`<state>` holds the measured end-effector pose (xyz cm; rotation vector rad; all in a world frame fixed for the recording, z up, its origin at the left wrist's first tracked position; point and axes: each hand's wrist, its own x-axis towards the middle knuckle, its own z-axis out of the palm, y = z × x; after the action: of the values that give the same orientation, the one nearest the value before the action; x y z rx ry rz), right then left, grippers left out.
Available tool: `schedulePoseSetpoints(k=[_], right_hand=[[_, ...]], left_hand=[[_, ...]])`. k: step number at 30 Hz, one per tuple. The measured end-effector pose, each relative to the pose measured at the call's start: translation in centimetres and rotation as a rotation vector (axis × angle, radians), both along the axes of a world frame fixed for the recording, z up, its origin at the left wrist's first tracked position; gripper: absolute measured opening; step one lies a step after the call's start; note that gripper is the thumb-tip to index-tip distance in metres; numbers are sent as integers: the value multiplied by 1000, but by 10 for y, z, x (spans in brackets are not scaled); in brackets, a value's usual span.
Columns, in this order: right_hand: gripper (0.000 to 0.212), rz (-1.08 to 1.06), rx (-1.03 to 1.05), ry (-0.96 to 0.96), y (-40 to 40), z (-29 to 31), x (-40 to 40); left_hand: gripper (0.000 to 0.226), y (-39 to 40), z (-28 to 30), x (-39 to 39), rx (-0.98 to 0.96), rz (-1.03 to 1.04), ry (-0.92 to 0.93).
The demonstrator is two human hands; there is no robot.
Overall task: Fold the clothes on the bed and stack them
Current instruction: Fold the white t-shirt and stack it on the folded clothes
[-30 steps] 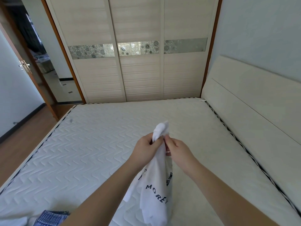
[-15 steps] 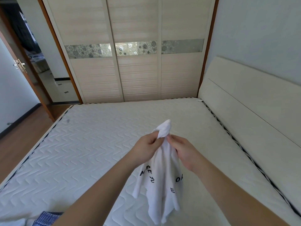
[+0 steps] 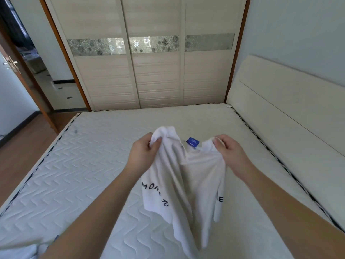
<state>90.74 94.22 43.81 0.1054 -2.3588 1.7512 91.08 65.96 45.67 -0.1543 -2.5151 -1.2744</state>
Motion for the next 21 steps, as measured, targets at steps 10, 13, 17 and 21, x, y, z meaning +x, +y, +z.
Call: schedulePoseSetpoints(k=[10,13,17,21], right_hand=[[19,-140,176,11,64,2,12],[13,-155,248,45,71,0,14],[11,-158,317,68,85,-4,15],[18,-60,308,63,106,0,19]], left_hand=[[19,-52,-21,-13,-141,-60,-27],[22,-52,-20,-10,-109,-121,-49],[16,-51,-13,-5,-124,-132,-75],[19,-40,-3,4,-117,-127,-85]])
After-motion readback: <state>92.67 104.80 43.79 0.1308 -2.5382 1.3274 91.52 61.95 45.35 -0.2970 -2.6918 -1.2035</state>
